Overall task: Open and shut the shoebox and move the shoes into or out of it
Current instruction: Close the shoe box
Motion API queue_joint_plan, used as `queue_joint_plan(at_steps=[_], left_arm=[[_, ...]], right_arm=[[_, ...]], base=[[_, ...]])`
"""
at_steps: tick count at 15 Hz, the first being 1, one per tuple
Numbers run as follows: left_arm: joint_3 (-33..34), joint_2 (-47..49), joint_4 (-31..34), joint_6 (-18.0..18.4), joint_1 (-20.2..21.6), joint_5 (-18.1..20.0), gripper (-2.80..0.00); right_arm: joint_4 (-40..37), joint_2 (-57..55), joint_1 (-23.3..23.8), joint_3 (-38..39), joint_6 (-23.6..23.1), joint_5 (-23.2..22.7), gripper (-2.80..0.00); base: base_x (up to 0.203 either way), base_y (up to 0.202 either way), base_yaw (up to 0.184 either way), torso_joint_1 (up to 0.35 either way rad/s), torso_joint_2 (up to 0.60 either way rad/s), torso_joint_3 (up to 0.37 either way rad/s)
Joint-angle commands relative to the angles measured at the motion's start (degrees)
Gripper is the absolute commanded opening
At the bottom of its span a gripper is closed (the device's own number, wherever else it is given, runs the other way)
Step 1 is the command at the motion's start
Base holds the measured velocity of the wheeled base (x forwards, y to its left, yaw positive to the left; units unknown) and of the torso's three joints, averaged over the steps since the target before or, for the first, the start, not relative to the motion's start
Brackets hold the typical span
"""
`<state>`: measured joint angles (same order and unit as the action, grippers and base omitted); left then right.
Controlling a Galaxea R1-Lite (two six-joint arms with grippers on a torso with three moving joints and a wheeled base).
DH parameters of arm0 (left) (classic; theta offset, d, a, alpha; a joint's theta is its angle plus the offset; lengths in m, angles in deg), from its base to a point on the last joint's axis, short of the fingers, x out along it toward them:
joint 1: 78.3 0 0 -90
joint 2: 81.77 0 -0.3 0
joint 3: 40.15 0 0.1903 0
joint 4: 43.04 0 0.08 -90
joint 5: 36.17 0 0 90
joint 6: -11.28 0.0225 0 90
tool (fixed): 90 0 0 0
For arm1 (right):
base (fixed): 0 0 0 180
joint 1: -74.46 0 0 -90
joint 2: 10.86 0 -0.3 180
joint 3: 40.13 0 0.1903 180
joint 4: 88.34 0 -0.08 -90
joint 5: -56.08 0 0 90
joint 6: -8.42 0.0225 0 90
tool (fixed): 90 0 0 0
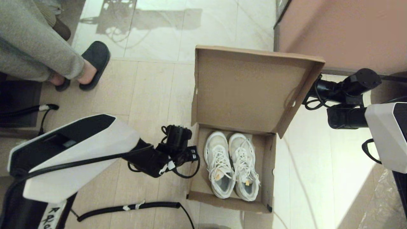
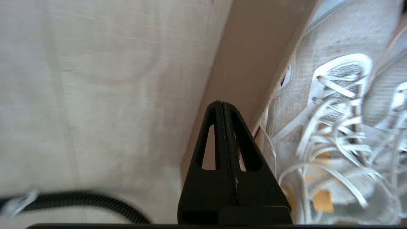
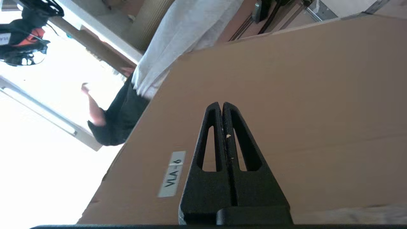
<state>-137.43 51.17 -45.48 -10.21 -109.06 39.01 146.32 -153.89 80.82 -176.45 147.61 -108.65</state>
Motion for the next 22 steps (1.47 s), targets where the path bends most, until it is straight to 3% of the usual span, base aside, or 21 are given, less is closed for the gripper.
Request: queue_joint_plan(at_steps=[1, 7, 10, 14, 18, 20, 22], left_arm=[[1.92, -6.64, 0.97, -0.07, 0.08, -0.58, -2.80], [12.54, -30.34, 1.94, 2.00, -0.92, -0.52, -2.80], [13.27, -39.86, 1.58, 2.54, -1.22, 3.85, -2.80], [-7.27, -36.93, 3.44, 2.66, -0.82, 6.80, -2.80], [-26.77, -25.29, 4.75, 2.63, -0.17, 7.53, -2.80], [-35.41, -19.23, 4.09, 2.43, 0.16, 7.92, -2.80], [-36.95, -15.69, 3.61, 2.15, 0.40, 10.74, -2.80]], right_arm=[[0.72, 0.38, 0.14, 0.02, 1.17, -0.59, -2.80], [0.72, 0.38, 0.05, 0.02, 1.87, -0.59, -2.80], [0.80, 0.38, -0.04, 0.02, 2.78, -1.82, -2.80], [0.89, 1.37, -0.13, 0.02, 3.01, -3.24, -2.80], [3.20, 2.29, -0.13, 0.02, 3.82, -6.36, -2.80], [6.63, 3.13, -0.13, 0.64, 7.85, -6.44, -2.80], [9.61, 3.69, -0.21, 1.43, 12.71, -6.82, -2.80]], base=[[0.000, 0.000, 0.000, 0.000, 0.00, 0.000], [0.000, 0.000, 0.000, 0.000, 0.00, 0.000], [0.000, 0.000, 0.000, 0.000, 0.00, 0.000], [0.000, 0.000, 0.000, 0.000, 0.00, 0.000], [0.000, 0.000, 0.000, 0.000, 0.00, 0.000], [0.000, 0.000, 0.000, 0.000, 0.00, 0.000], [0.000, 0.000, 0.000, 0.000, 0.00, 0.000]])
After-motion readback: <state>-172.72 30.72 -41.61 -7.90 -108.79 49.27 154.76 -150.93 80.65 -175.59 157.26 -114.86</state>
